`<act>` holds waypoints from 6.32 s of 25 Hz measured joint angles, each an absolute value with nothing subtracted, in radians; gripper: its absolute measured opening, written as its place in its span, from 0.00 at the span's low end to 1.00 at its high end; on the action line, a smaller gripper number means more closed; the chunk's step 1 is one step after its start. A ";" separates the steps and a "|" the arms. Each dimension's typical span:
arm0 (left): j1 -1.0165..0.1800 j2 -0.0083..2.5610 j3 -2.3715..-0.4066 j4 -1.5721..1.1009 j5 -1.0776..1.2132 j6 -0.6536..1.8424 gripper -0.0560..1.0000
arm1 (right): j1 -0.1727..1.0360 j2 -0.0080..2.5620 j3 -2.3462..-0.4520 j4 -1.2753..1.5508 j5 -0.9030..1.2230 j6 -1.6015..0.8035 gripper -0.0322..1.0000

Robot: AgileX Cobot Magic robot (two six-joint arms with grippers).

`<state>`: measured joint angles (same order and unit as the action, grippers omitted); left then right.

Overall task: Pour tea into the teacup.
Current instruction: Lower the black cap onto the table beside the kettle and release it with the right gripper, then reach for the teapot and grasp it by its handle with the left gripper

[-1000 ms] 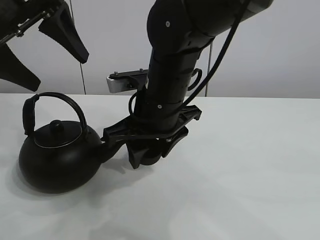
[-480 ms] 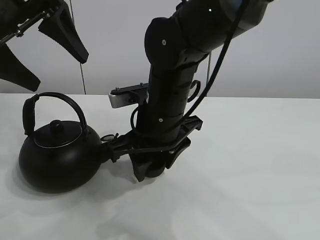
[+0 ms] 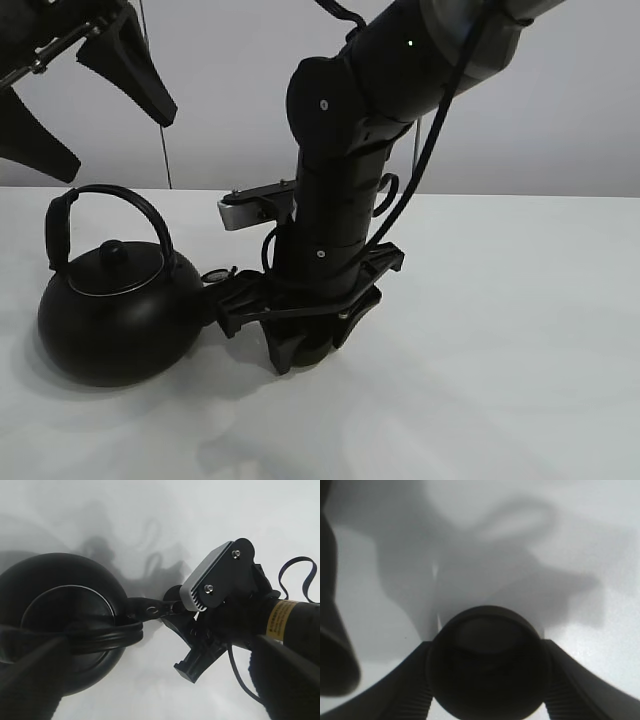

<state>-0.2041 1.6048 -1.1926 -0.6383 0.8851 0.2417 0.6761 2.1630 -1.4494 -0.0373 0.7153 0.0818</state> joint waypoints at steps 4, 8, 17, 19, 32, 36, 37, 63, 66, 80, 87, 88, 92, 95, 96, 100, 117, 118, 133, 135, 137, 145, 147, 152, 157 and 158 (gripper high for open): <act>-0.204 1.605 -1.193 -0.638 0.885 0.242 0.71 | 0.676 2.164 -1.449 -0.037 0.732 0.082 0.50; -0.204 1.605 -1.193 -0.638 0.885 0.242 0.71 | 0.676 2.152 -1.449 -0.037 0.749 0.082 0.63; -0.204 1.605 -1.193 -0.638 0.885 0.242 0.71 | 0.662 1.999 -1.457 -0.071 0.851 0.082 0.67; -0.204 1.605 -1.193 -0.638 0.885 0.242 0.71 | 0.619 1.956 -1.457 -0.073 0.870 0.081 0.67; -0.204 1.605 -1.193 -0.638 0.885 0.242 0.71 | -0.040 1.809 -1.457 -0.053 0.982 -0.059 0.63; -0.204 1.605 -1.193 -0.638 0.885 0.242 0.71 | -0.142 1.741 -1.457 -0.023 1.032 -0.084 0.62; -0.204 1.605 -1.193 -0.638 0.885 0.242 0.71 | -0.153 1.717 -1.457 -0.018 1.048 -0.085 0.62; -0.204 1.605 -1.193 -0.638 0.885 0.242 0.71 | -0.068 0.474 -1.004 0.028 1.096 -0.027 0.57; -0.204 1.605 -1.193 -0.638 0.885 0.242 0.71 | -0.065 0.329 -0.872 0.017 1.088 0.000 0.57; -0.204 1.605 -1.193 -0.638 0.885 0.242 0.71 | -0.065 -0.013 -0.535 0.009 1.115 0.000 0.57; -0.204 1.605 -1.193 -0.637 0.885 0.242 0.71 | -0.065 -0.005 -0.468 0.009 1.092 0.000 0.57; -0.204 1.605 -1.193 -0.637 0.885 0.242 0.71 | -0.065 -0.005 -0.468 0.010 1.090 0.000 0.57; -0.204 1.605 -1.193 -0.637 0.885 0.242 0.71 | -0.065 -0.005 -0.468 0.010 1.087 0.000 0.57; -0.204 1.605 -1.193 -0.637 0.885 0.242 0.71 | -0.065 -0.005 -0.468 0.010 1.085 0.000 0.57; -0.204 1.605 -1.193 -0.637 0.885 0.242 0.71 | -0.065 -0.005 -0.468 0.010 1.085 0.000 0.57; -0.204 1.605 -1.193 -0.637 0.885 0.242 0.71 | -0.065 -0.005 -0.468 0.011 1.083 0.000 0.57; -0.204 1.605 -1.193 -0.639 0.845 0.242 0.71 | -0.065 -0.005 -0.468 0.012 1.083 0.000 0.57; -0.204 1.605 -1.193 -0.642 0.825 0.242 0.71 | -0.065 -0.005 -0.468 0.012 1.083 0.000 0.57; -0.244 1.429 -1.154 -0.470 0.463 0.486 0.71 | -0.065 -0.005 -0.468 0.012 1.083 0.000 0.57; -0.265 1.369 -1.077 -0.395 0.370 0.496 0.71 | -0.065 -0.005 -0.468 0.012 1.083 0.000 0.57; -0.281 1.300 -0.952 -0.362 0.189 0.500 0.71 | -0.065 -0.005 -0.468 0.012 1.083 0.000 0.57; -0.285 1.161 -0.331 -0.213 -0.774 0.448 0.71 | -0.065 -0.005 -0.468 0.012 1.083 0.000 0.57; -0.285 1.168 -0.246 -0.184 -0.895 0.367 0.71 | -0.065 -0.005 -0.468 0.012 1.083 0.000 0.57; -0.285 1.222 -0.157 -0.146 -0.958 0.191 0.71 | -0.065 -0.005 -0.468 0.012 1.083 0.000 0.57; -0.285 1.347 -0.153 -0.058 -0.969 0.142 0.71 | -0.065 -0.005 -0.468 0.012 1.081 0.000 0.57; -0.285 1.378 -0.153 -0.030 -0.969 0.141 0.71 | -0.065 -0.005 -0.468 0.012 1.081 0.000 0.57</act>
